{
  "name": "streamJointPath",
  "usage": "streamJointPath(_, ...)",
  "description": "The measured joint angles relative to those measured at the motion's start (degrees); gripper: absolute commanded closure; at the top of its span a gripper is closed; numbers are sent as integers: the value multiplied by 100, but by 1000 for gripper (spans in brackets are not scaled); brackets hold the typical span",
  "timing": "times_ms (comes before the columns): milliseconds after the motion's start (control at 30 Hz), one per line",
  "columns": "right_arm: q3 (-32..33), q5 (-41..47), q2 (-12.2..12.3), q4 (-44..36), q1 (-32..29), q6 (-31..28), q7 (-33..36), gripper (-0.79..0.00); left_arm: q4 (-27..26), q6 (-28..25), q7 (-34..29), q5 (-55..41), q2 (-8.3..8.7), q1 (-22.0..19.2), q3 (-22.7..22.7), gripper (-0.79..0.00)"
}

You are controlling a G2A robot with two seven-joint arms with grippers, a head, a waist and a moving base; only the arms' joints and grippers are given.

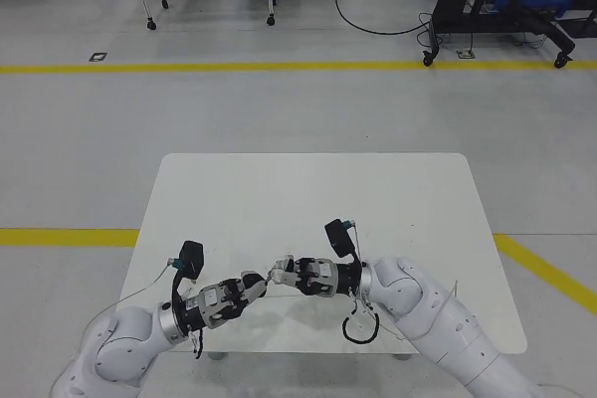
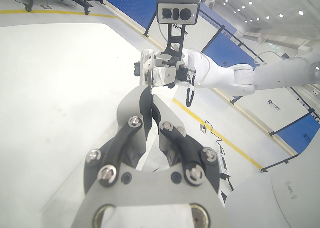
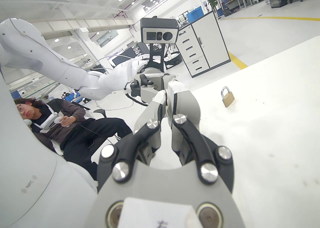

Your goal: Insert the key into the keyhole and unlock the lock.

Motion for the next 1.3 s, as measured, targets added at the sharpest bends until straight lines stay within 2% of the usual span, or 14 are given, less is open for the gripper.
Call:
streamJointPath(33,3,0,0,-1,0,0,-5,0,4,10,3,4,2,-4,-1,0)
streamJointPath(67,11,5,2,-10,-3,0,-14,-194,14,18,11,6,4,-7,-11,0)
streamJointPath(100,18,13,6,-20,-9,0,-18,-289,21,20,18,15,7,-7,-23,0)
streamJointPath(167,41,32,22,-41,-26,0,-9,-332,31,2,36,51,17,10,-63,0)
streamJointPath(367,125,92,97,-141,-92,0,99,-314,-62,-86,-48,408,68,143,-244,0)
streamJointPath(500,94,193,155,-39,-19,0,498,-277,-234,-152,-636,791,150,253,-365,0)
streamJointPath(600,15,326,178,152,142,0,933,-212,-426,-253,-1066,919,222,377,-512,0)
streamJointPath(767,-209,545,197,208,347,0,1655,-265,-617,-203,-1387,948,304,544,-698,0)
streamJointPath(1000,-404,603,180,192,456,0,1955,-354,-598,-93,-1594,714,350,419,-598,0)
streamJointPath(1300,-606,514,121,284,574,0,2022,-305,-517,197,-1683,675,351,93,-220,0)
